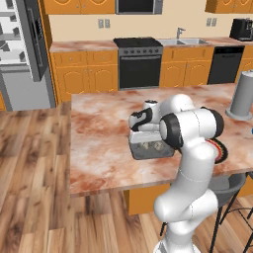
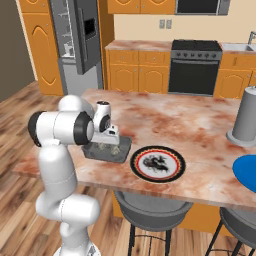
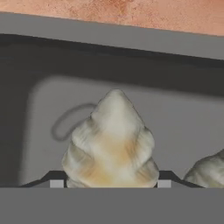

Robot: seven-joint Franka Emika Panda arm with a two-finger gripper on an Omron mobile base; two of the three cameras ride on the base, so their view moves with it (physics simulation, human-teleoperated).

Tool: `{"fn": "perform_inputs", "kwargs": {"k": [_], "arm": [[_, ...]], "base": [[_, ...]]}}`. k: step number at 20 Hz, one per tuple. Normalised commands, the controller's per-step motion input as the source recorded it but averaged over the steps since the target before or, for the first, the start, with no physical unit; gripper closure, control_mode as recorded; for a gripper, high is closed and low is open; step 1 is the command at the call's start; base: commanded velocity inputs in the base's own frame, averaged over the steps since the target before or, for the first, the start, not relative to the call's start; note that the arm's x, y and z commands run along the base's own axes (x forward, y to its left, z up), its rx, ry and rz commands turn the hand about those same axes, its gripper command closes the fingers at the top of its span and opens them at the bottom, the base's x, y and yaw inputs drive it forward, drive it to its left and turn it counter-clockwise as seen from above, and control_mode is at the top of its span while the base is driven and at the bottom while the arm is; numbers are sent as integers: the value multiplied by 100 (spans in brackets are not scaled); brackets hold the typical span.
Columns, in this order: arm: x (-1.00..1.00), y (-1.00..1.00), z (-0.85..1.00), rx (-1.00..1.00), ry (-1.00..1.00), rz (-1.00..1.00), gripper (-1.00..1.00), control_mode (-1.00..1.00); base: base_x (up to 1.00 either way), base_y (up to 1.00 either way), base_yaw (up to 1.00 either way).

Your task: Place two dumplings into each of the tupperware containers and then place the containers in the fridge.

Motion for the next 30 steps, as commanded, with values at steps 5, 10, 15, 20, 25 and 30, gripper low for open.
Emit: {"fn": "perform_inputs", "kwargs": {"k": [5, 10, 15, 20, 25, 30], "arm": [[-50, -31, -3, 0, 0, -9, 100, -100], [-14, 3, -12, 0, 0, -3, 100, -100], [21, 28, -7, 0, 0, 0, 100, -100], [31, 11, 0, 0, -2, 0, -100, -100], [0, 0, 2, 0, 0, 0, -100, -100], [0, -4, 34, 0, -1, 0, -100, -100]], "base": [[0, 0, 0], [0, 0, 0], [0, 0, 0], [0, 0, 0], [0, 0, 0], [0, 0, 0]]}}
